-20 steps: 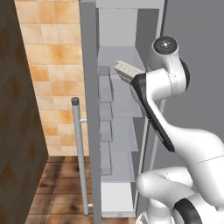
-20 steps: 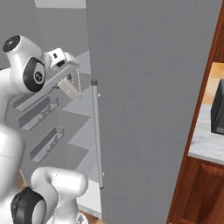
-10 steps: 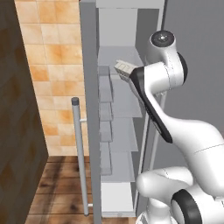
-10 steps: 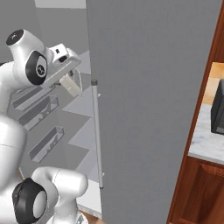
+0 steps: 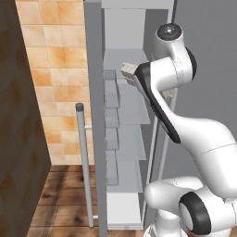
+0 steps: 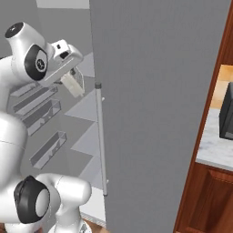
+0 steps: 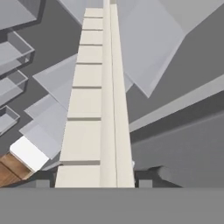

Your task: The ice cube tray has been filled with water. Take the tray and place it in the freezer to make ice. Close the freezer door after placing the tray.

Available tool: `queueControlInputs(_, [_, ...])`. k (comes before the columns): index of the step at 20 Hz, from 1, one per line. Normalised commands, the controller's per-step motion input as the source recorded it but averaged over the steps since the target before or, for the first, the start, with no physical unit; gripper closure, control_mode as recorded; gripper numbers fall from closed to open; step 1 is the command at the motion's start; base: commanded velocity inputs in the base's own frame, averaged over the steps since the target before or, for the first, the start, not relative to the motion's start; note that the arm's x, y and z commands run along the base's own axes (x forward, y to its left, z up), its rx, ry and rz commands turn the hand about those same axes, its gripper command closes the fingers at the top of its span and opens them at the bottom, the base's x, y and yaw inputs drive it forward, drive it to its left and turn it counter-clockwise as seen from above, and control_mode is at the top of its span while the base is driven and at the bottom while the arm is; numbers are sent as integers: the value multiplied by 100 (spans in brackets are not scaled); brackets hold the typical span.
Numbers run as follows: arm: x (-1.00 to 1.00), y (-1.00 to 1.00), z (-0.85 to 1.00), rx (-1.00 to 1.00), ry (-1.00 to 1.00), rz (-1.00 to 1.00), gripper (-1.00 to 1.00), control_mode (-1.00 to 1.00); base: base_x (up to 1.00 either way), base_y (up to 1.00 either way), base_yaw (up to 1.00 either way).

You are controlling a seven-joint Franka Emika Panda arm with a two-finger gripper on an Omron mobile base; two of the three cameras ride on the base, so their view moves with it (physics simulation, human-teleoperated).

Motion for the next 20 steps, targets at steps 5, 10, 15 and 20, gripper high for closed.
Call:
queueControlInputs(5, [32,14,0,0,0,-1,100,-100,0,0,0])
queueControlInputs(10, [34,15,0,0,0,-1,100,-100,0,0,0])
queueControlInputs(15, [39,18,-2,0,0,-1,100,-100,0,0,0])
queueControlInputs(20, [29,24,-12,0,0,-1,100,-100,0,0,0])
